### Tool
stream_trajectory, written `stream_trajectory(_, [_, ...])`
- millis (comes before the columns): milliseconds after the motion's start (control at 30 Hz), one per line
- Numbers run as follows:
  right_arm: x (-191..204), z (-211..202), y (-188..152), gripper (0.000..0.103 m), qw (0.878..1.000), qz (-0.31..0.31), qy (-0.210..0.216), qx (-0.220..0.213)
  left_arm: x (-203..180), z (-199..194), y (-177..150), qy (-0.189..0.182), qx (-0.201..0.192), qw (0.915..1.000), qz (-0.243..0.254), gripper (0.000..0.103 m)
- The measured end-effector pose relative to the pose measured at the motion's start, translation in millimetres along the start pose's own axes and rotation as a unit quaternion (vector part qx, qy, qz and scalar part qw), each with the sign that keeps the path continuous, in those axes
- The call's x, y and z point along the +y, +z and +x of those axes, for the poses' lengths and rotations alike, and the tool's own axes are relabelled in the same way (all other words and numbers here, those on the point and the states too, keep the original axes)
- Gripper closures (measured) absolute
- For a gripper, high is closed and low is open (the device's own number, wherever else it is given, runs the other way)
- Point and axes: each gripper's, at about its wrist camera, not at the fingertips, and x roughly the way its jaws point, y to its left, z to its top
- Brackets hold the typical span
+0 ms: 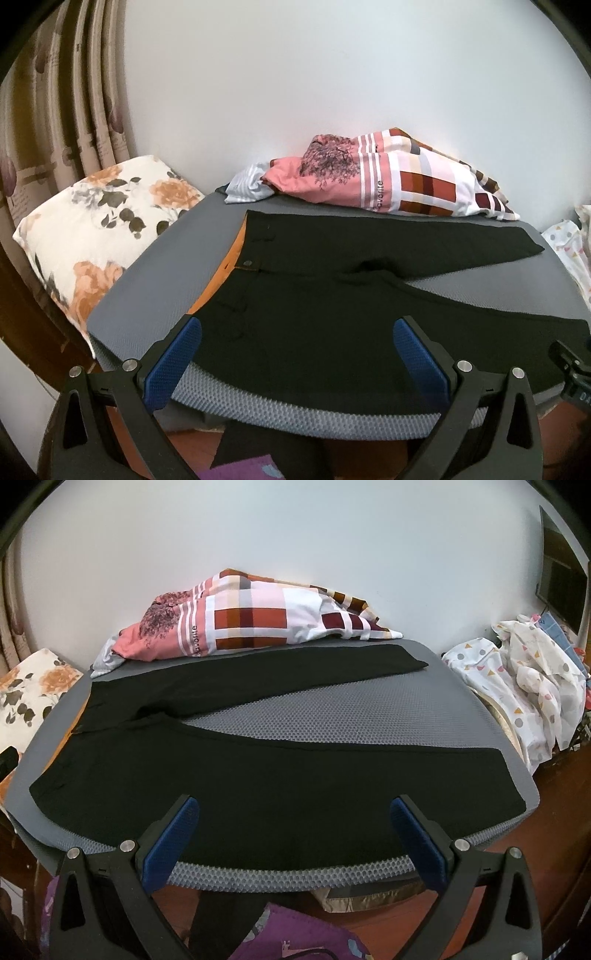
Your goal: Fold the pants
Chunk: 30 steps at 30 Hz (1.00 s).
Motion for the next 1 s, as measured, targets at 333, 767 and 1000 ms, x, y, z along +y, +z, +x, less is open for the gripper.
stream_trajectory(333, [1.0,10.3,6.7,0.0,1.0,-0.003,-0.008,0.003,-5.4,24.9,11.3,-0.023,0.015,0.9994,0.019,0.0])
stream_trajectory(767, [14.1,42.7,17.8,0.0,1.0,-0.022,0.001,0.02,72.4,174.8,64.9,-0.03,0.088,0.9951,0.034,0.002])
stream_trajectory(1000, [25.5,69.3,27.3,0.0,0.999,-0.029,0.0,0.042,120.1,288.4,112.5,-0.12,0.108,0.9858,0.046,0.003])
